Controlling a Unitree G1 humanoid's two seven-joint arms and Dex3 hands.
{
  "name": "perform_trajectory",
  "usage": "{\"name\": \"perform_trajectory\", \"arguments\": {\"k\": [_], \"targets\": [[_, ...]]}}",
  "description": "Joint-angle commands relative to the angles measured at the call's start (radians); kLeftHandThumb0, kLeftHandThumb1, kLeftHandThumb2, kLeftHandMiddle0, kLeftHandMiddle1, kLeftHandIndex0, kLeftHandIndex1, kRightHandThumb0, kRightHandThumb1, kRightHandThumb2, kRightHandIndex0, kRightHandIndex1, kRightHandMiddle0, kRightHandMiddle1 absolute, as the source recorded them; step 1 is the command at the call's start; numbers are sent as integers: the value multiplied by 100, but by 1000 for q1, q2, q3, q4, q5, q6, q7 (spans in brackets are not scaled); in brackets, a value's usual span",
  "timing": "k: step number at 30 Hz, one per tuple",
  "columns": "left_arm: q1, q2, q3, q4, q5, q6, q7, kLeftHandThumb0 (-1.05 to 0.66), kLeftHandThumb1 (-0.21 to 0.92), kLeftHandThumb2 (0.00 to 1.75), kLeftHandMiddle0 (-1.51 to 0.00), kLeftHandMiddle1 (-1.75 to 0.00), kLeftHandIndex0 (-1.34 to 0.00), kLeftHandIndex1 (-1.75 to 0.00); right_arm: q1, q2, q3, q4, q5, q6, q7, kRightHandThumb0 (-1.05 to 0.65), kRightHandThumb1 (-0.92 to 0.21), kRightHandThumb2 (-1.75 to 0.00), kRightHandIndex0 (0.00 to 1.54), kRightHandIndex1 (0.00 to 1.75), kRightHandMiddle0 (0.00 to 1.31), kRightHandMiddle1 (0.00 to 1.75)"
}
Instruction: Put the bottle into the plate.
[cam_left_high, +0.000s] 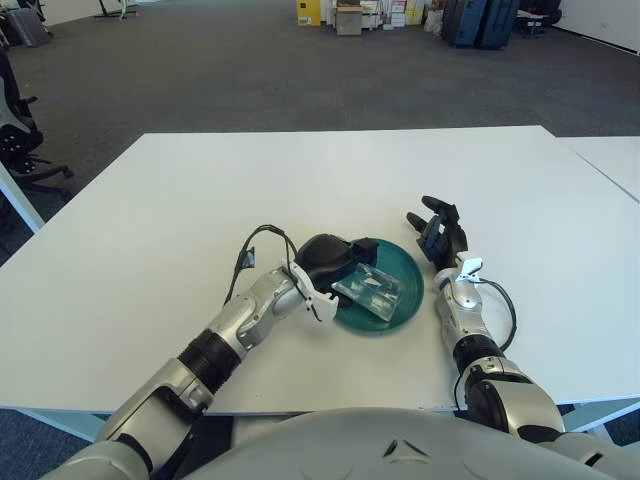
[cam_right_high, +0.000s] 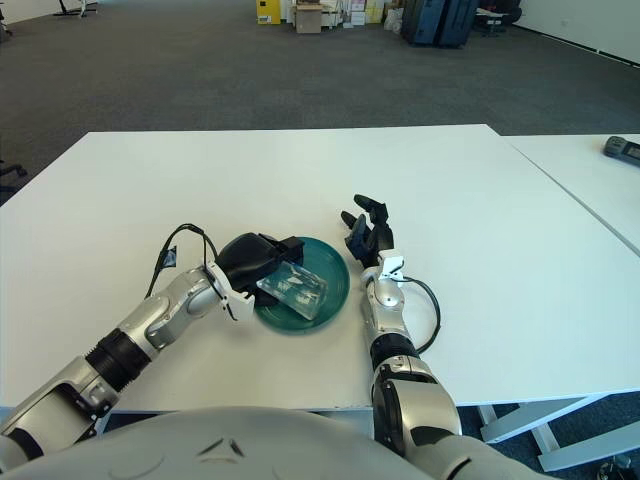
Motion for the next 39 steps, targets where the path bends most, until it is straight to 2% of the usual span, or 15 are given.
{"name": "perform_trajectory", "arguments": {"k": [1, 13, 22, 23, 26, 33, 35, 39], "targets": [[14, 3, -15, 37, 9, 16, -15, -47, 32, 131, -115, -175, -60, -175, 57, 31, -3, 53, 14, 37, 2, -81, -92, -100, 54, 26, 4, 105], [-7, -37, -18, 220, -73, -12, -12, -46, 35, 127, -111, -175, -58, -175, 64, 35, -7, 42, 14, 38, 2, -82, -92, -101, 54, 28, 4, 105], [-25, -24, -24, 228, -116, -28, -58, -46, 36, 126, -105, -175, -58, -175, 70, 40, -8, 37, 11, 34, -8, -81, -92, -101, 53, 29, 4, 104], [-31, -17, -28, 230, -111, -34, -62, -45, 42, 118, -103, -175, -53, -175, 71, 41, -7, 36, 8, 33, -12, -81, -92, -101, 53, 29, 4, 104], [-42, -4, -36, 234, -103, -47, -70, -43, 51, 106, -98, -175, -46, -175, 74, 42, -4, 31, 3, 32, -21, -80, -92, -100, 51, 29, 3, 104], [-58, 46, -29, 236, -147, -139, -100, -40, 67, 86, -80, -175, -35, -175, 79, 43, 3, 18, -1, 51, -31, -80, -92, -100, 52, 30, 3, 104], [-51, 74, -14, 180, -182, -162, -142, -70, 82, 66, -79, -175, -21, -175, 80, 44, 4, 15, 0, 54, -29, -79, -92, -100, 53, 31, 4, 105], [-36, 122, 16, 57, -251, -174, -237, -88, 89, 59, -73, -175, -12, -175, 81, 44, 5, 13, 4, 57, -21, -78, -92, -100, 53, 32, 3, 105]]}}
